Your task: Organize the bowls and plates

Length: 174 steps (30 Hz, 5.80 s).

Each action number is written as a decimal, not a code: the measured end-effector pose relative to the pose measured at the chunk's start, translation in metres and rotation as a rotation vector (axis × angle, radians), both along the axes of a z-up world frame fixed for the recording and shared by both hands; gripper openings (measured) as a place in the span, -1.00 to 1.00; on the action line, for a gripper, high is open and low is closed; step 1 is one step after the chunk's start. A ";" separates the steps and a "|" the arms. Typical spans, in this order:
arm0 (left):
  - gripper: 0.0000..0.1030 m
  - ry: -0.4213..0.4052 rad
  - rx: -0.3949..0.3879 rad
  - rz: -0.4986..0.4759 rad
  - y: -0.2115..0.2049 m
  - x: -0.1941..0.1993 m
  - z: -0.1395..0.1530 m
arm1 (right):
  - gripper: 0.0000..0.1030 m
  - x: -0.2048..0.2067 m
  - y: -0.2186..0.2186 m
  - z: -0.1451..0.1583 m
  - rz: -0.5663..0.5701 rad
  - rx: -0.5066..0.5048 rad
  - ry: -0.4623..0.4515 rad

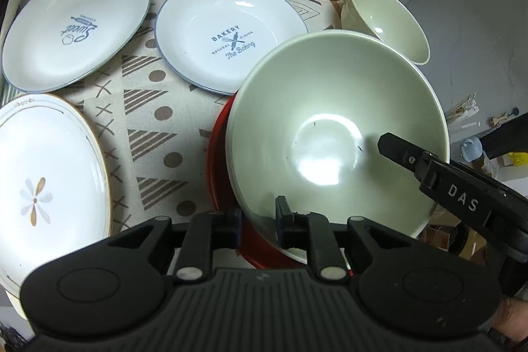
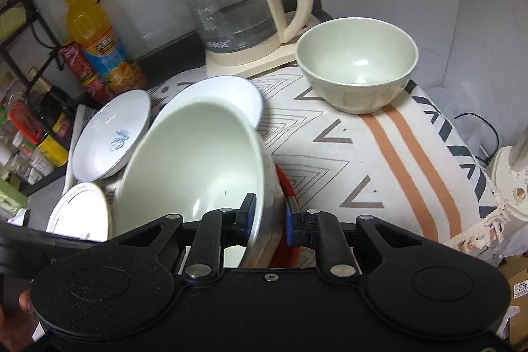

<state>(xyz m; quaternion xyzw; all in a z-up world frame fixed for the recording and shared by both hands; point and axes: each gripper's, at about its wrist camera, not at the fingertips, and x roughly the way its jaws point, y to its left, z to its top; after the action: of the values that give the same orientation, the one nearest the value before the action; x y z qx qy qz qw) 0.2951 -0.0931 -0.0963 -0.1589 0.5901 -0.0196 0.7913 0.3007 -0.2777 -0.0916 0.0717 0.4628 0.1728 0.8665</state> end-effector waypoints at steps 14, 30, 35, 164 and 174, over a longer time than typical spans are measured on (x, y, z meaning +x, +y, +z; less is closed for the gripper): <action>-0.65 0.029 -0.085 0.045 0.022 0.003 0.014 | -0.85 0.014 0.008 -0.011 -0.010 -0.002 0.018; -0.42 0.052 -0.077 0.084 0.051 -0.002 0.018 | -0.83 0.016 0.009 -0.020 -0.072 0.023 0.046; -0.35 0.023 -0.074 0.056 0.050 0.004 0.023 | -0.73 0.017 0.012 -0.017 -0.057 -0.004 0.073; -0.72 -0.256 0.017 -0.095 -0.092 0.127 0.061 | -0.64 0.082 -0.081 0.011 -0.366 0.133 0.016; -0.72 -0.263 0.002 -0.070 -0.083 0.099 0.074 | -0.63 0.057 -0.079 0.025 -0.329 0.146 -0.012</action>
<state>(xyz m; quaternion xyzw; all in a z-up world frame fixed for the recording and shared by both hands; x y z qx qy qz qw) 0.3945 -0.1763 -0.0223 -0.1335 0.4864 -0.0676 0.8608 0.3578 -0.3570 -0.0667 0.2082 0.4260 0.0625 0.8782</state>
